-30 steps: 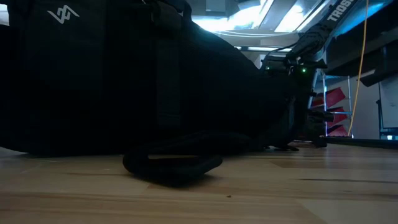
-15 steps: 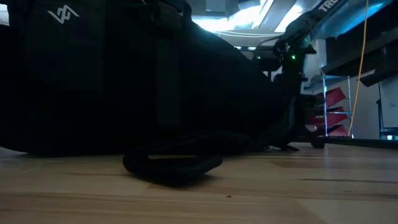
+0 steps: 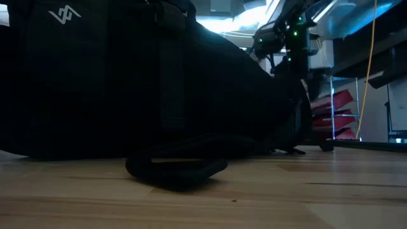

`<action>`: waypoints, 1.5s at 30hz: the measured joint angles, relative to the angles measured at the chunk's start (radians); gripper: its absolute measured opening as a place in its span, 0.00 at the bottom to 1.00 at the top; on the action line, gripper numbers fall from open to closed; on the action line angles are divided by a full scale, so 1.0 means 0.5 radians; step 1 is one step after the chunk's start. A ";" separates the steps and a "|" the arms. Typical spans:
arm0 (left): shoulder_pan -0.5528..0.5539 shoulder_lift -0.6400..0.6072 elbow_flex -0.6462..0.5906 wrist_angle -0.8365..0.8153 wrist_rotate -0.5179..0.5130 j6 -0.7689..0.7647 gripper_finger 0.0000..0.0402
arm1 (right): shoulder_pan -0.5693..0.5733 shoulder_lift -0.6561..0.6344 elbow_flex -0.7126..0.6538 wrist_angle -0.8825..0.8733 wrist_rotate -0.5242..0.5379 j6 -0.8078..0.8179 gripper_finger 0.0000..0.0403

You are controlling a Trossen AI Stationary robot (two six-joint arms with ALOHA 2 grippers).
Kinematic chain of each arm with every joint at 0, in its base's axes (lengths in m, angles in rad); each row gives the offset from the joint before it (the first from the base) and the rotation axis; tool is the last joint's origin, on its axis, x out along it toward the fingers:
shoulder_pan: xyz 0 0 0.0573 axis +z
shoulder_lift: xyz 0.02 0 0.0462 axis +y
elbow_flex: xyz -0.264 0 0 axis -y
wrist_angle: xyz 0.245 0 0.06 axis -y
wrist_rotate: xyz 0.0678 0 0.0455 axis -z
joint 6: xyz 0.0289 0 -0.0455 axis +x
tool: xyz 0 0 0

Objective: Unpack backpack
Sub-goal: Put the pink cellphone into the black backpack

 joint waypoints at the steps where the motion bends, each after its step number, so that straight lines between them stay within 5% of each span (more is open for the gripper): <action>1: 0.001 0.000 0.000 0.000 0.000 0.000 0.01 | 0.000 0.000 0.039 -0.047 0.010 -0.001 0.84; 17: 0.001 0.000 0.000 0.000 0.000 0.000 0.01 | 0.006 -0.002 0.472 -0.345 0.069 -0.063 0.84; 26: 0.000 0.000 0.000 0.000 0.000 0.000 0.01 | 0.078 -0.002 0.672 -0.397 -0.098 -0.164 0.84; 38: 0.001 0.000 0.000 0.000 0.000 0.000 0.01 | 0.378 -0.004 0.849 -0.567 -0.125 -0.136 0.84; 45: 0.000 0.000 0.000 0.000 0.000 0.000 0.01 | 0.681 -0.021 0.862 -0.574 -0.334 -0.078 0.84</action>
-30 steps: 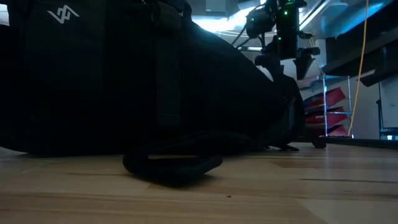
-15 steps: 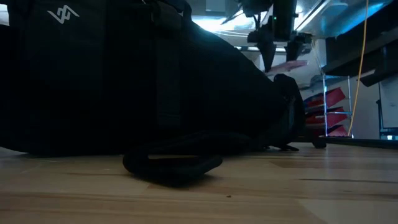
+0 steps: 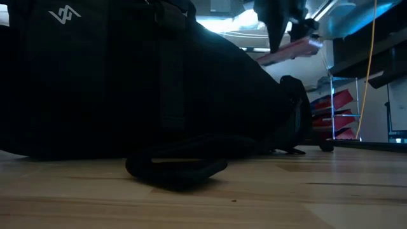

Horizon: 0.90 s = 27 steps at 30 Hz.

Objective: Unpack backpack
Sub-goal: Put the pink cellphone into the black backpack

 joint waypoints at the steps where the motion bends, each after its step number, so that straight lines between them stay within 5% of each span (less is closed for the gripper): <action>1: 0.000 0.000 0.000 0.000 0.000 0.000 0.01 | 0.044 -0.008 0.000 -0.016 -0.013 0.018 0.84; 16: 0.000 0.000 0.000 0.000 0.000 0.000 0.01 | 0.766 -0.141 0.000 -0.073 -0.005 0.512 0.84; 27: 0.000 0.000 0.000 0.000 0.000 0.000 0.01 | 1.223 -0.141 0.000 -0.057 0.491 0.988 0.84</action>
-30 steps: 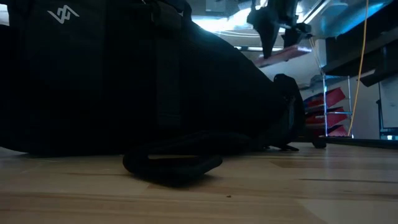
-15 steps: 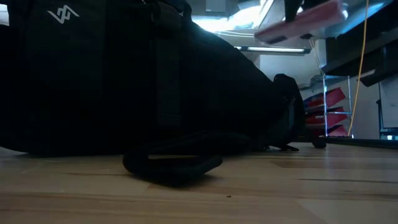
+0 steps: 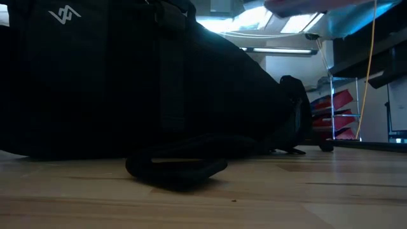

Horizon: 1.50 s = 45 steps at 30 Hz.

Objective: Unpack backpack
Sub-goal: Put the pink cellphone into the black backpack

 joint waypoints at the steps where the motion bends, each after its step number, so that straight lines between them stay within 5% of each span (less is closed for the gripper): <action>1: 0.000 0.000 0.000 0.000 0.000 0.000 0.01 | 0.035 0.000 0.000 0.013 0.061 0.030 0.84; 15: 0.000 0.000 0.000 0.000 0.000 0.000 0.01 | 0.383 0.001 -0.313 0.398 0.601 0.259 0.84; 27: 0.000 0.000 0.000 0.000 0.000 0.000 0.01 | 0.408 0.002 -0.749 1.058 1.107 0.207 0.84; 45: 0.000 0.000 0.000 0.000 0.000 0.000 0.01 | 0.404 0.002 -1.060 1.896 1.514 -0.164 0.84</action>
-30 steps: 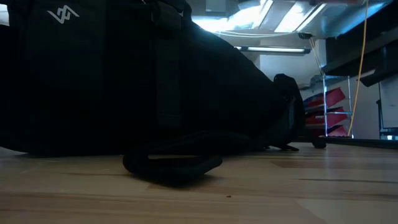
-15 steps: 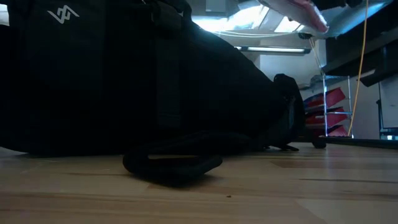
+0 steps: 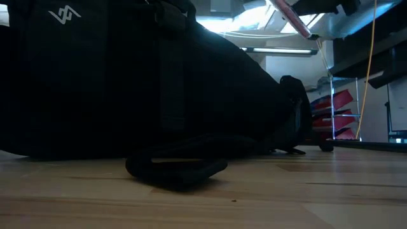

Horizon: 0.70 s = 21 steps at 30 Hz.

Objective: Unpack backpack
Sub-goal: Put the pink cellphone into the black backpack

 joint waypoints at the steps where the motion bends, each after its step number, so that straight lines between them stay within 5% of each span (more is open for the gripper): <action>1: -0.001 0.000 0.000 0.000 0.001 0.000 0.01 | 0.000 0.000 -0.006 0.045 0.011 -0.043 0.84; 21: -0.001 0.000 0.000 0.000 0.000 0.000 0.01 | -0.207 0.000 -0.011 0.604 0.266 -0.506 0.84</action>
